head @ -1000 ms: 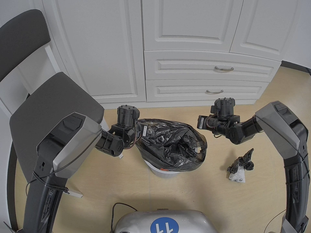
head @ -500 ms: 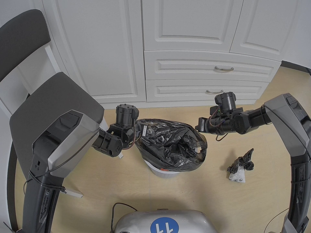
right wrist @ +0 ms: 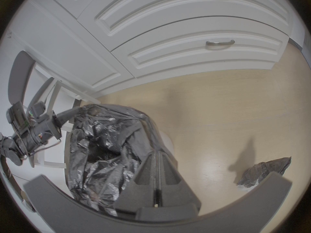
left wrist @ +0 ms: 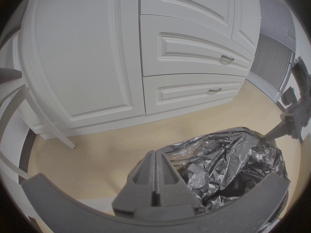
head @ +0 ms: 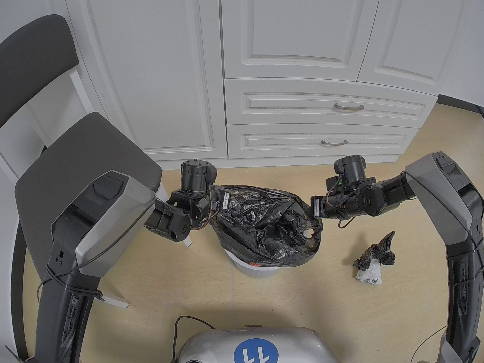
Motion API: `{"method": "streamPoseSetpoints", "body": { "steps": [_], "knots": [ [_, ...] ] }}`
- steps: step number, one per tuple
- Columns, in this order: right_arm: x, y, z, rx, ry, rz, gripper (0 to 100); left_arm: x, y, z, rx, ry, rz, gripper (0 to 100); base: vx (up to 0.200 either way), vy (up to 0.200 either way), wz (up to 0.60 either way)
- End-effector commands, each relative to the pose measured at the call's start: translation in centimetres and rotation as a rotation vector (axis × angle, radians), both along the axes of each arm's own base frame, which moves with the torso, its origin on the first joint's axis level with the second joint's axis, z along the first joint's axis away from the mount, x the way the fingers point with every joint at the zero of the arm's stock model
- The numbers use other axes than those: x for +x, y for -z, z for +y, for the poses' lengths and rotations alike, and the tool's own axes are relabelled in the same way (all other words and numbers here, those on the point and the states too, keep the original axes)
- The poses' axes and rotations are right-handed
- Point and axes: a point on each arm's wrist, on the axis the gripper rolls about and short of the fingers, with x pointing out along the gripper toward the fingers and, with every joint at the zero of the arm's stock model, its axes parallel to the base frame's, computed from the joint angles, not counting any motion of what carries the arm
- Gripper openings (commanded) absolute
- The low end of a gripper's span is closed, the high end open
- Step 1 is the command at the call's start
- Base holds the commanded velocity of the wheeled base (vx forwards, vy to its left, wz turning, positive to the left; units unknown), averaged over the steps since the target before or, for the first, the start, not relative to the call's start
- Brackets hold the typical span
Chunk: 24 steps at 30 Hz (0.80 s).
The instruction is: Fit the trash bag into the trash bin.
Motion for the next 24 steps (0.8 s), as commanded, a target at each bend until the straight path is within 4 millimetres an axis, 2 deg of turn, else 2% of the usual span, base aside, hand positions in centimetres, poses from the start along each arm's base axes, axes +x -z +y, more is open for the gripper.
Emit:
{"method": "streamPoseSetpoints", "body": {
  "steps": [1, 7, 15, 16, 17, 20, 23, 24],
  "knots": [
    [0.6, 2.2, 0.1, -0.037, 0.017, 0.022, 0, 0.7, 0.7, -0.4, 0.001, 0.002, -0.008, 0, 0.0, 0.0, 0.0],
    [1.6, 3.1, 0.3, -0.044, 0.047, 0.004, 0, 1.6, 1.8, -0.7, 0.008, 0.001, 0.004, 0, 0.0, 0.0, 0.0],
    [2.1, 2.8, 0.8, -0.011, 0.061, -0.012, 0, 1.6, 0.5, -0.8, -0.017, -0.001, -0.033, 0, 0.0, 0.0, 0.0],
    [2.3, 2.6, 1.1, 0.014, 0.073, -0.021, 0, 1.0, -1.0, -0.6, -0.033, 0.002, -0.065, 0, 0.0, 0.0, 0.0],
    [2.3, 2.6, 1.2, 0.017, 0.076, -0.022, 0, 0.8, -1.4, -0.6, -0.035, 0.004, -0.072, 0, 0.0, 0.0, 0.0],
    [2.3, 2.2, 1.2, 0.03, 0.082, -0.034, 0, -1.5, -3.8, -0.1, -0.03, 0.027, -0.071, 0, 0.0, 0.0, 0.0],
    [2.2, 2.0, 1.2, 0.032, 0.083, -0.035, 0, -3.6, -4.9, 0.8, -0.032, 0.089, -0.029, 0, 0.0, 0.0, 0.0],
    [2.2, 2.0, 1.2, 0.032, 0.083, -0.036, 0, -3.7, -5.0, 0.8, -0.033, 0.095, -0.027, 0, 0.0, 0.0, 0.0]
  ]
}}
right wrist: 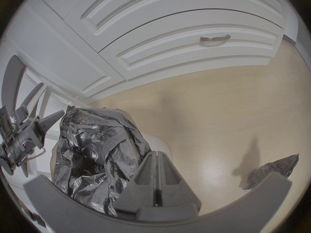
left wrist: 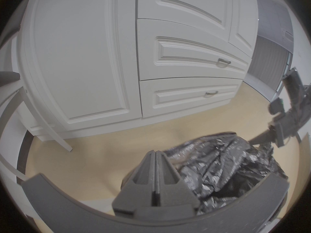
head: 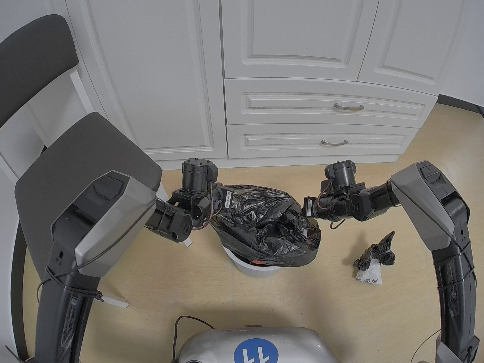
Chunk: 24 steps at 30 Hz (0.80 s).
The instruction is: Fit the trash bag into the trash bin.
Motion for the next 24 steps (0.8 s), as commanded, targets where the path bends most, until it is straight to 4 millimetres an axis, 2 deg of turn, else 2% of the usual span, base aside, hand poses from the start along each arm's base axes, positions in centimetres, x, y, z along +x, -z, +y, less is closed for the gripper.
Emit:
{"method": "streamPoseSetpoints", "body": {
  "steps": [1, 4, 11, 17, 24],
  "knots": [
    [0.0, -0.4, 0.2, 0.014, 0.005, -0.012, 0, -4.4, -5.1, 1.6, -0.023, 0.099, 0.01, 0, 0.0, 0.0, 0.0],
    [-0.1, -0.5, 0.2, 0.013, 0.003, -0.011, 0, -4.9, -5.5, 2.3, -0.026, 0.12, 0.033, 0, 0.0, 0.0, 0.0],
    [-0.3, -0.3, 0.3, 0.011, 0.002, -0.003, 0, -4.7, -4.7, 3.5, 0.0, 0.115, 0.122, 0, 0.0, 0.0, 0.0],
    [-0.3, -0.2, 0.3, 0.01, 0.0, 0.0, 0, -4.0, -2.2, 3.8, 0.015, 0.132, 0.208, 0, 0.0, 0.0, 0.0],
    [-0.4, -0.1, 0.5, 0.01, -0.004, 0.001, 0, -2.8, 0.5, 2.7, 0.029, 0.142, 0.238, 0, 0.0, 0.0, 0.0]
  ]
}}
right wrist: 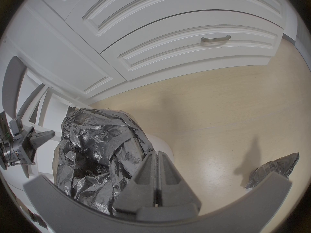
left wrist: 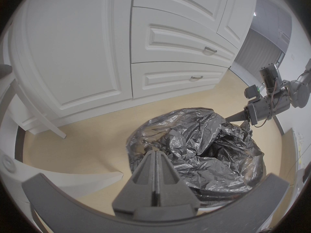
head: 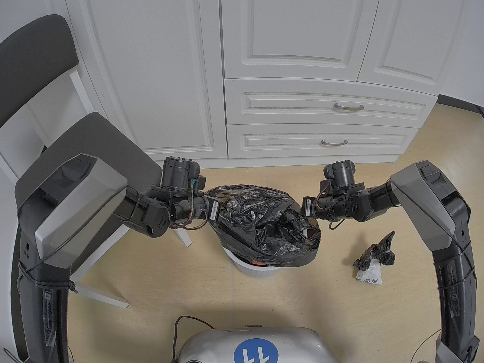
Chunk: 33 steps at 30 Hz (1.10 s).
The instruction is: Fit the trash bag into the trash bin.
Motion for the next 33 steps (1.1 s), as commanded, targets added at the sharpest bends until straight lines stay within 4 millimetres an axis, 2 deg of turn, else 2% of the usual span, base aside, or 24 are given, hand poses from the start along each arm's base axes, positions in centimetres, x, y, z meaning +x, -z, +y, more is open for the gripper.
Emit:
{"method": "streamPoseSetpoints", "body": {
  "steps": [1, 3, 6, 14, 22, 23, 33],
  "knots": [
    [-0.1, 0.1, 0.1, 0.0, -0.003, 0.002, 0, 0.7, 2.2, -0.7, 0.012, 0.007, 0.027, 0, 0.0, 0.0, 0.0],
    [-0.1, 0.0, 0.1, 0.0, -0.003, 0.002, 0, 2.3, 4.0, -1.6, 0.015, -0.004, 0.016, 0, 0.0, 0.0, 0.0],
    [-0.1, 0.1, 0.1, 0.001, -0.003, -0.002, 0, 4.0, 4.8, -1.9, 0.026, -0.052, -0.019, 0, 0.0, 0.0, 0.0],
    [0.0, 0.2, 0.1, -0.004, 0.008, -0.012, 0, 6.7, 4.6, -1.6, 0.04, -0.134, -0.065, 0, 0.0, 0.0, 0.0],
    [0.2, 0.0, 0.1, -0.001, 0.015, -0.035, 0, 8.0, 5.3, -1.9, 0.036, -0.143, -0.071, 0, 0.0, 0.0, 0.0],
    [0.3, 0.0, 0.1, 0.002, 0.016, -0.049, 0, 8.1, 6.4, -1.8, 0.053, -0.159, -0.06, 0, 0.0, 0.0, 0.0],
    [0.4, 0.8, 0.2, -0.011, 0.026, -0.048, 0, 8.2, 6.7, -1.4, 0.055, -0.176, -0.048, 0, 0.0, 0.0, 0.0]
  ]
}}
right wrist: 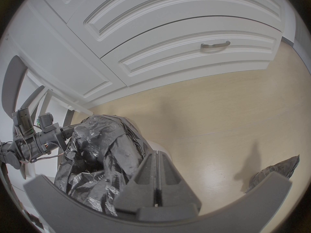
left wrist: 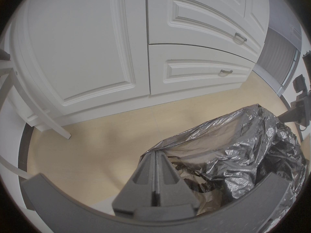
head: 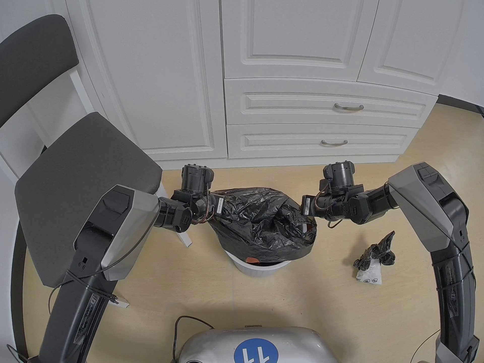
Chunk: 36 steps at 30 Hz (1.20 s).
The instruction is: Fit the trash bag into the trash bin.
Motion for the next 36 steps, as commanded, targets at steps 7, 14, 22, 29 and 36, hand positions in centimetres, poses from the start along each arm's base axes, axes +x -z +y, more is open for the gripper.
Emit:
{"method": "streamPoseSetpoints", "body": {
  "steps": [7, 14, 22, 29, 36],
  "knots": [
    [0.1, 1.0, -0.1, -0.024, 0.005, 0.012, 0, -0.8, -0.7, 0.1, 0.01, -0.001, 0.071, 0, 0.0, 0.0, 0.0],
    [-0.2, 1.5, -0.2, -0.05, -0.008, 0.026, 0, -3.1, -1.3, 0.3, 0.016, 0.005, 0.159, 0, 0.0, 0.0, 0.0],
    [-0.7, 3.0, -0.2, -0.101, -0.041, 0.053, 0, -4.5, 1.0, -0.1, 0.003, -0.008, 0.241, 0, 0.0, 0.0, 0.0],
    [-0.6, 4.0, -0.1, -0.108, -0.045, 0.065, 0, -4.3, 2.0, -0.5, -0.031, -0.021, 0.228, 0, 0.0, 0.0, 0.0],
    [-0.8, 1.8, -0.5, -0.101, -0.034, 0.03, 0, -4.7, -1.0, 0.5, -0.062, -0.042, 0.198, 0, 0.0, 0.0, 0.0]
  ]
}}
